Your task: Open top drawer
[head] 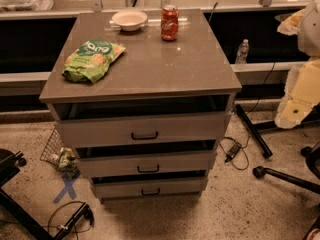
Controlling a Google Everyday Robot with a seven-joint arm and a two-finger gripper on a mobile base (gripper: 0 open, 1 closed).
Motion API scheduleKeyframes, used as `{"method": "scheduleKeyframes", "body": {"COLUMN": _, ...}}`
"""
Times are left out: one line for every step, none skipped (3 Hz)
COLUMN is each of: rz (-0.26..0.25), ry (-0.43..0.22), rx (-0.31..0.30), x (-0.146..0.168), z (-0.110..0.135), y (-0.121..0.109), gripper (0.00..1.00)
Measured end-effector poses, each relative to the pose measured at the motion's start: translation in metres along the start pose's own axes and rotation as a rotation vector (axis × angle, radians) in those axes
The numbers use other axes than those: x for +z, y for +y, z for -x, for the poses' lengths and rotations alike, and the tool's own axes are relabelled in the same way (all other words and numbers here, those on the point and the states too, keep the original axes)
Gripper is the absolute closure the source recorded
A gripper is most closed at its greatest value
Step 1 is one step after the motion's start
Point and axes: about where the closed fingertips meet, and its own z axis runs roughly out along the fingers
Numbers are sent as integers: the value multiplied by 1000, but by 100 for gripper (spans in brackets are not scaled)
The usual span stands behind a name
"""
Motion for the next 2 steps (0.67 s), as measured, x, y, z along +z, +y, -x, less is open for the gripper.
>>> {"method": "scheduleKeyframes", "body": {"rz": -1, "ry": -1, "rx": 0, "x": 0, "z": 0, "y": 0, "gripper": 0}}
{"method": "scheduleKeyframes", "body": {"rz": -1, "ry": -22, "rx": 5, "x": 10, "z": -1, "y": -1, "gripper": 0}}
